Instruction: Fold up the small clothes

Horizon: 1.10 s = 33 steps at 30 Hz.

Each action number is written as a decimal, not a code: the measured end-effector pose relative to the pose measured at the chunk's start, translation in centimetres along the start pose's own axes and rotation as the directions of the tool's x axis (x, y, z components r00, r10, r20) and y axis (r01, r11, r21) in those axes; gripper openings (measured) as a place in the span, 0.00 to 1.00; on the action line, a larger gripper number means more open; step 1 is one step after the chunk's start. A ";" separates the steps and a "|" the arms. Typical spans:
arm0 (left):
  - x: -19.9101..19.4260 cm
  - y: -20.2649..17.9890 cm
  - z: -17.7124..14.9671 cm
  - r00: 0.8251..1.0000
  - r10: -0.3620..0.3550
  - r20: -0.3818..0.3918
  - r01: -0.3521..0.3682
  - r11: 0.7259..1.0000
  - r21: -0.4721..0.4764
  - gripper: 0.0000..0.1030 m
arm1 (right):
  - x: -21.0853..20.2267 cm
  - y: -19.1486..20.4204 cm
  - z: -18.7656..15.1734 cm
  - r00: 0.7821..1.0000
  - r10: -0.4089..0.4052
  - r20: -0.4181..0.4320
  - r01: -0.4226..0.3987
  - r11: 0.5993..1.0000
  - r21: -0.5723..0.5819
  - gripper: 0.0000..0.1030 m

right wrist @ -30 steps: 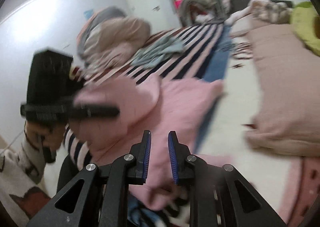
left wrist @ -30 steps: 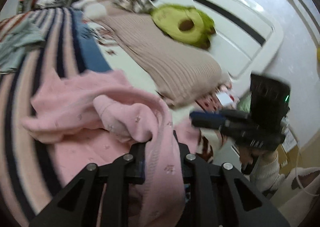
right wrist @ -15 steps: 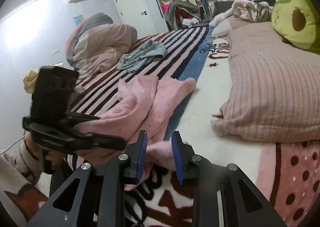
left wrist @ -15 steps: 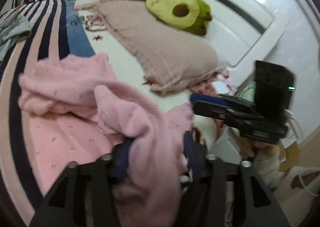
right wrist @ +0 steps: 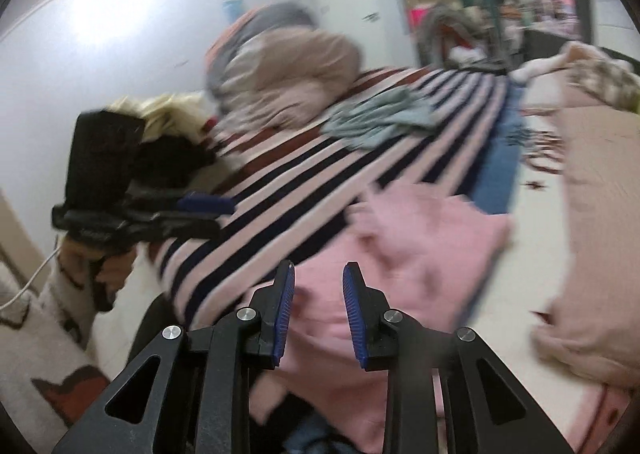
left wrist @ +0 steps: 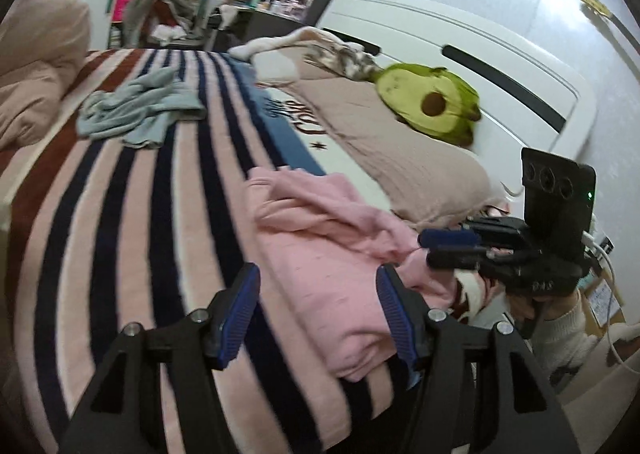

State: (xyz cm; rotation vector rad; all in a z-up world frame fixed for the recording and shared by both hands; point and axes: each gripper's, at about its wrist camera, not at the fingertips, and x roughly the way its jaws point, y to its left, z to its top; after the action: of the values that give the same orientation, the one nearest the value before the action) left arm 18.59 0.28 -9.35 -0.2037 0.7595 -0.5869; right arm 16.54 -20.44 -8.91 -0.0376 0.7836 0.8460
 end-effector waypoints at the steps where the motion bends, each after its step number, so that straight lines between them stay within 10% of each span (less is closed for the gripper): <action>1: -0.3 0.5 -0.4 1.000 0.001 0.001 -0.001 1.000 -0.009 0.54 | 0.6 0.5 0.0 1.000 0.000 -0.017 0.000 1.000 -0.012 0.21; 10: 0.3 1.2 -1.7 1.000 -0.024 -0.009 0.024 0.999 -0.034 0.54 | 1.6 1.2 -2.3 0.962 -0.210 -0.174 0.188 0.973 -0.135 0.20; 15: 1.5 0.8 -2.0 0.999 -0.038 -0.029 0.037 0.998 -0.043 0.54 | -0.4 -2.0 -6.1 0.947 -0.222 -0.232 0.229 0.973 0.007 0.20; 24: 2.6 -0.4 -2.0 0.996 -0.061 -0.057 0.060 0.998 -0.024 0.54 | -2.4 -4.1 -8.9 0.954 -0.226 -0.195 0.257 0.954 0.151 0.26; 33: 2.9 0.4 -1.1 0.998 -0.054 -0.037 0.053 0.998 -0.028 0.56 | -5.4 -4.8 -2.7 0.975 -0.218 -0.051 0.223 0.968 0.115 0.41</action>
State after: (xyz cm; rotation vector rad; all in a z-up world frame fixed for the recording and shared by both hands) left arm 19.72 -1.03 -11.99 -0.2394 0.8007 -0.6324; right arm 15.99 -28.18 -8.74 -0.0336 0.8474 0.5876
